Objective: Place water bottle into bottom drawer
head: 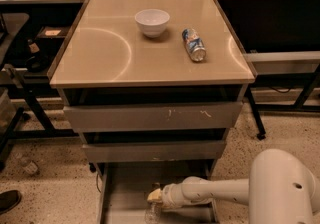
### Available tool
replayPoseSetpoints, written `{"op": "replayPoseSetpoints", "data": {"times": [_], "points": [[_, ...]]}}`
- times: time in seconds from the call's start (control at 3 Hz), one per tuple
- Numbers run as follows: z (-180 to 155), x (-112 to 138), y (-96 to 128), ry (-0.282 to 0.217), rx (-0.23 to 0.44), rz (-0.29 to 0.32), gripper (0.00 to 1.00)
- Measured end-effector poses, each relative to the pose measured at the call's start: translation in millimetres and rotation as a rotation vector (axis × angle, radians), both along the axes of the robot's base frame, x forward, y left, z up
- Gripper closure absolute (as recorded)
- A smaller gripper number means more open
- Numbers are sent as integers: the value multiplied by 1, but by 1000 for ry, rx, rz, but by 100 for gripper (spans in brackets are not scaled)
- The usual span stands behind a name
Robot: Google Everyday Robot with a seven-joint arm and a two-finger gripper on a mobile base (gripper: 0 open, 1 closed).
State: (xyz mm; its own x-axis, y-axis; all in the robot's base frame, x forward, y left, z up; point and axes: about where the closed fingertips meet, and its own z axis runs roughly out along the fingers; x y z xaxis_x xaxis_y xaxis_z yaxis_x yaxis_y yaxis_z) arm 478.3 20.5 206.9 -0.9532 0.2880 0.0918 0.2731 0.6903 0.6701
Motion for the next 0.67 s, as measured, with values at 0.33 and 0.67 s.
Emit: {"op": "replayPoseSetpoints", "data": {"times": [0.33,0.67], "points": [[-9,11,3,-23,12,0,100],[-16,19,7,-46,29,-5,100]]}}
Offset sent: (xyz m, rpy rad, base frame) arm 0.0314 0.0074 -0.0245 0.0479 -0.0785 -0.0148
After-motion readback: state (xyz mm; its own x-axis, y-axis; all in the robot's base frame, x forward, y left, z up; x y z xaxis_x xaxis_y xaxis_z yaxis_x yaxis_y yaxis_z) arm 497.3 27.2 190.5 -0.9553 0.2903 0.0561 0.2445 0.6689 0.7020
